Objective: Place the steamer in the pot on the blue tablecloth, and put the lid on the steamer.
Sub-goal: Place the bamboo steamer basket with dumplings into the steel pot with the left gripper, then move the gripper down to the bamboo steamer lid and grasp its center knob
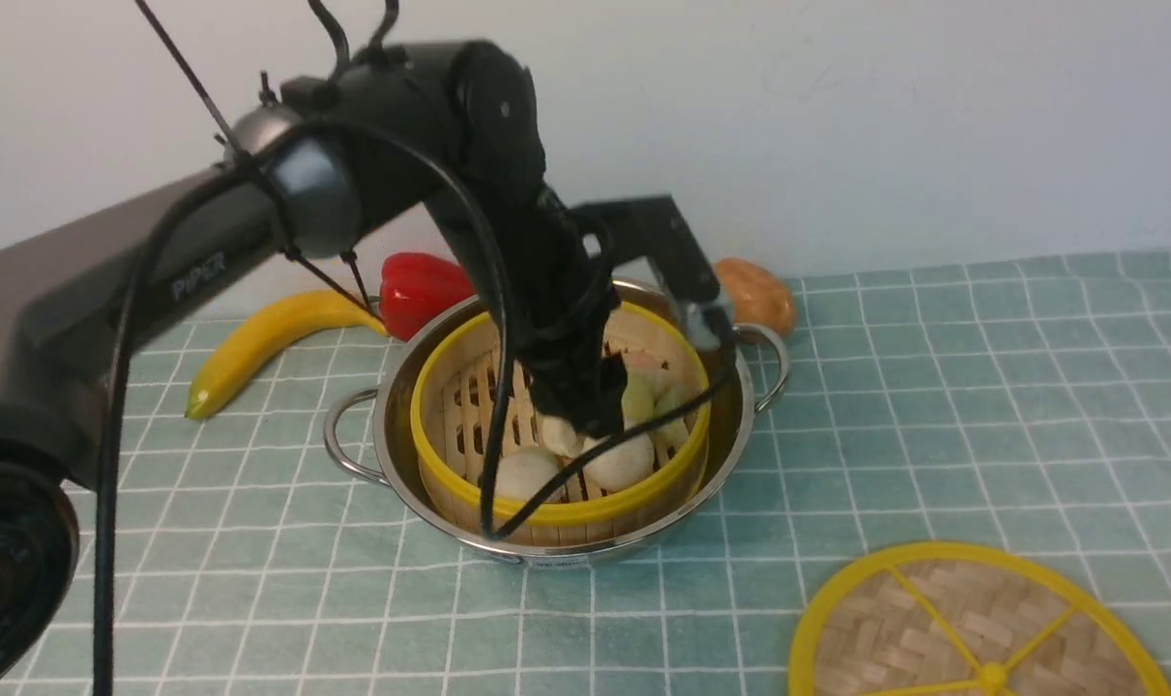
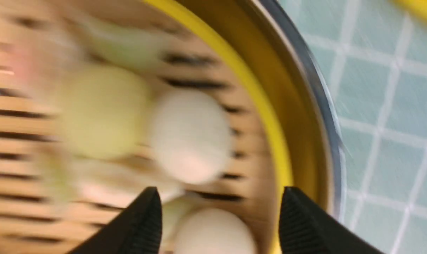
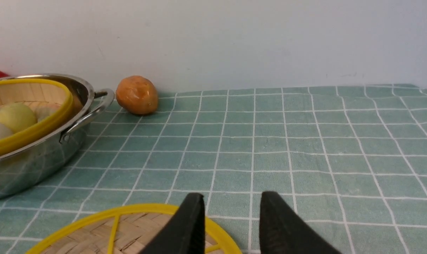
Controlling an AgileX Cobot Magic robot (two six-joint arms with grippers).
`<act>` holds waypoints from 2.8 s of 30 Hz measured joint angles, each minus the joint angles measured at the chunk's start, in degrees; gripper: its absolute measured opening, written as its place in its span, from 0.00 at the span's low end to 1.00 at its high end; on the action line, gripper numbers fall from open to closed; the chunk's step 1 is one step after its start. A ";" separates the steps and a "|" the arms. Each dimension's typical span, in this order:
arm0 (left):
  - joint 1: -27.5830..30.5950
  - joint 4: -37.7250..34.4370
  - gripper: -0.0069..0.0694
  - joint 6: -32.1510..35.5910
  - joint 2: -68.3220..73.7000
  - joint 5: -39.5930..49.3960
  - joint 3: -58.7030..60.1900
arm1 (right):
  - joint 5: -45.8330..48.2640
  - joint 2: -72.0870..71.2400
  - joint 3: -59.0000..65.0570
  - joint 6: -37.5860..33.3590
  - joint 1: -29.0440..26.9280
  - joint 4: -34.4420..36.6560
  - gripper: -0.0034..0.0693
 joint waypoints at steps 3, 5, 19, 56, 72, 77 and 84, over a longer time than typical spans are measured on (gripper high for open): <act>0.00 2.25 0.65 -6.64 -1.17 0.11 -5.46 | 0.00 0.00 0.00 0.00 0.00 0.00 0.38; 0.00 3.36 0.63 -9.50 -1.81 0.18 -8.36 | 0.00 0.00 0.00 0.00 0.00 0.00 0.38; 0.00 3.79 0.42 -13.27 -2.57 -1.71 -17.23 | 0.00 0.00 0.00 0.00 0.00 0.00 0.38; 31.39 1.74 0.41 -33.48 -91.44 -11.93 60.18 | 0.00 0.00 0.00 0.00 0.00 0.00 0.38; 31.39 3.87 0.41 -34.03 -100.64 -40.84 89.19 | 0.00 0.00 0.00 0.00 0.00 0.00 0.38; 31.39 5.05 0.41 -34.03 -107.84 -42.02 95.23 | 0.00 0.00 0.00 0.00 0.00 0.00 0.38; 31.39 5.00 0.41 -34.55 -112.94 -45.00 100.83 | 0.00 0.00 0.00 0.00 0.00 0.00 0.38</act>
